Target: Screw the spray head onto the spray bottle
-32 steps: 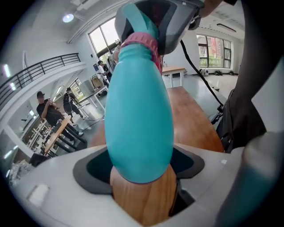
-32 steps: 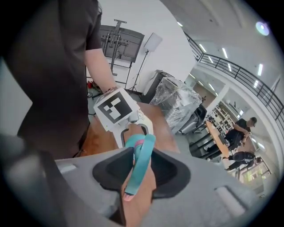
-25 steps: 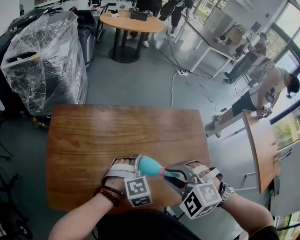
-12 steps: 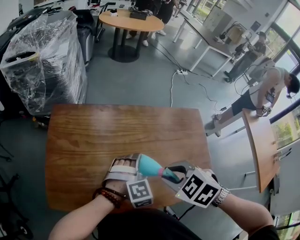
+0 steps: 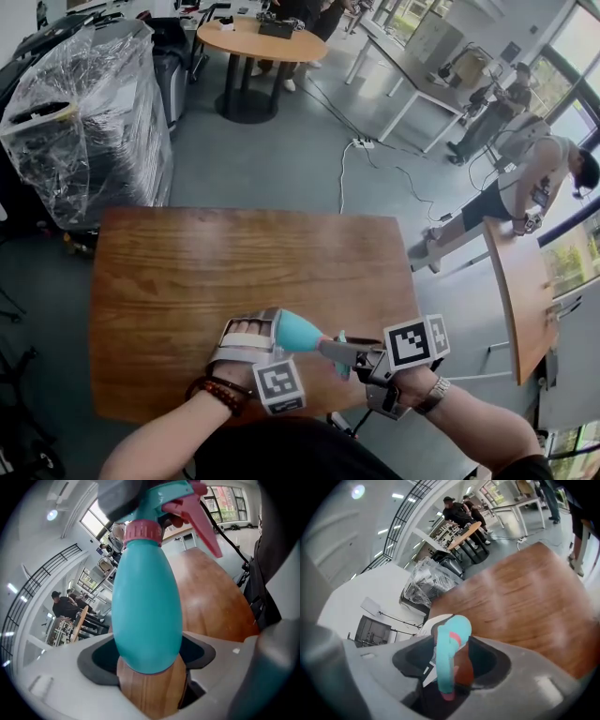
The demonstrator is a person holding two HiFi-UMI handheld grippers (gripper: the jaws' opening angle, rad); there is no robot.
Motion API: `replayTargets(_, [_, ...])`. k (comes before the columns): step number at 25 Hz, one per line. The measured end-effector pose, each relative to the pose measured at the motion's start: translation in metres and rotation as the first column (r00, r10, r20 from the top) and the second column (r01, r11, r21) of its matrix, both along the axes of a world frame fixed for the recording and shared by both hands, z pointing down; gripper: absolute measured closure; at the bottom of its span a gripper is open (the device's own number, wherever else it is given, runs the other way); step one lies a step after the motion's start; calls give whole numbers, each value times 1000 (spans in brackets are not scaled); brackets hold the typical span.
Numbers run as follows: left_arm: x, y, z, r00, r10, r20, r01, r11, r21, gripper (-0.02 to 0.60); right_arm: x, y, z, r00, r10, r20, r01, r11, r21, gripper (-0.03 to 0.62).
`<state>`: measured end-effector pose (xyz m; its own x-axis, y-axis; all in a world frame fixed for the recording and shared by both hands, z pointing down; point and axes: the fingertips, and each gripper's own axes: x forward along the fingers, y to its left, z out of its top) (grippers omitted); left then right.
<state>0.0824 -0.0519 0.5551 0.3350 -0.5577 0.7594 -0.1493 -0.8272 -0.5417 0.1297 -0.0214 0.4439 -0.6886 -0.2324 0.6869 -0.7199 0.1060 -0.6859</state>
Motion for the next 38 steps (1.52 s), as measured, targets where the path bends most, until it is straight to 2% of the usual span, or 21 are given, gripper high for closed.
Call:
replayTargets(3, [0, 1, 6, 1000, -12, -28, 10, 999, -48, 170, 2, 0, -11, 998, -56, -27, 57, 995, 77, 353])
replayTargets(5, [-4, -1, 11, 999, -17, -35, 14, 997, -73, 169, 5, -4, -21, 991, -110, -81, 122, 978, 167, 343])
replayTargets(6, [-5, -1, 12, 999, -17, -39, 14, 996, -86, 169, 6, -6, -28, 980, -149, -130, 177, 957, 231, 342])
replayTargets(7, [-7, -2, 13, 999, -15, -44, 11, 995, -101, 169, 7, -7, -35, 959, -200, -200, 255, 918, 305, 342])
replayTargets(8, [-7, -1, 14, 999, -9, -49, 3, 993, -116, 169, 6, -8, -43, 919, -260, -295, 363, 851, 381, 342])
replayTargets(9, [-8, 0, 15, 999, 4, -52, -11, 991, -132, 169, 5, -7, -50, 849, -322, -418, 500, 746, 440, 342])
replayTargets(10, [-9, 2, 16, 998, 25, -53, -33, 988, -149, 167, 3, -3, -57, 741, -371, -560, 651, 603, 461, 342])
replayTargets(12, [-9, 8, 18, 995, 86, -51, -94, 979, -179, 167, -1, 7, -68, 460, -368, -808, 884, 276, 377, 344])
replayTargets(13, [-10, 11, 19, 992, 119, -47, -126, 973, -192, 167, -2, 11, -72, 341, -321, -884, 940, 138, 312, 344])
replayTargets(14, [-11, 14, 20, 988, 149, -44, -155, 967, -203, 167, -1, 13, -73, 245, -264, -933, 969, 22, 248, 345])
replayTargets(16, [-12, 18, 21, 979, 198, -46, -203, 953, -223, 167, 4, 15, -71, 78, -133, -988, 983, -155, 99, 350])
replayTargets(18, [-12, 22, 20, 971, 232, -59, -240, 939, -246, 167, 11, 15, -62, -97, 26, -995, 948, -302, -100, 352])
replayTargets(19, [-11, 25, 21, 967, 247, -66, -255, 931, -260, 166, 9, 17, -57, -166, 107, -980, 907, -374, -195, 353])
replayTargets(20, [-11, 27, 21, 963, 261, -71, -270, 922, -276, 167, 4, 22, -52, -205, 175, -963, 858, -442, -263, 352])
replayTargets(21, [-10, 30, 22, 958, 276, -74, -285, 913, -293, 166, -2, 29, -46, -217, 225, -950, 809, -503, -304, 352])
replayTargets(23, [-8, 37, 23, 947, 314, -70, -319, 891, -322, 166, -11, 44, -35, -212, 287, -934, 713, -608, -348, 349])
replayTargets(24, [-7, 41, 24, 940, 334, -64, -335, 881, -335, 166, -14, 50, -31, -211, 303, -929, 669, -649, -363, 338])
replayTargets(26, [-4, 48, 24, 928, 366, -64, -364, 860, -357, 166, -15, 57, -24, -219, 315, -924, 600, -703, -382, 316])
replayTargets(30, [5, 58, 20, 912, 401, -82, -401, 837, -371, 166, -12, 70, -7, -266, 296, -917, 517, -759, -395, 316])
replayTargets(33, [12, 64, 13, 905, 416, -95, -420, 831, -364, 166, -9, 78, 7, -298, 260, -918, 498, -779, -382, 334])
replayTargets(38, [21, 67, 7, 897, 430, -104, -439, 835, -331, 167, -11, 75, 8, -282, 240, -929, 530, -767, -360, 448])
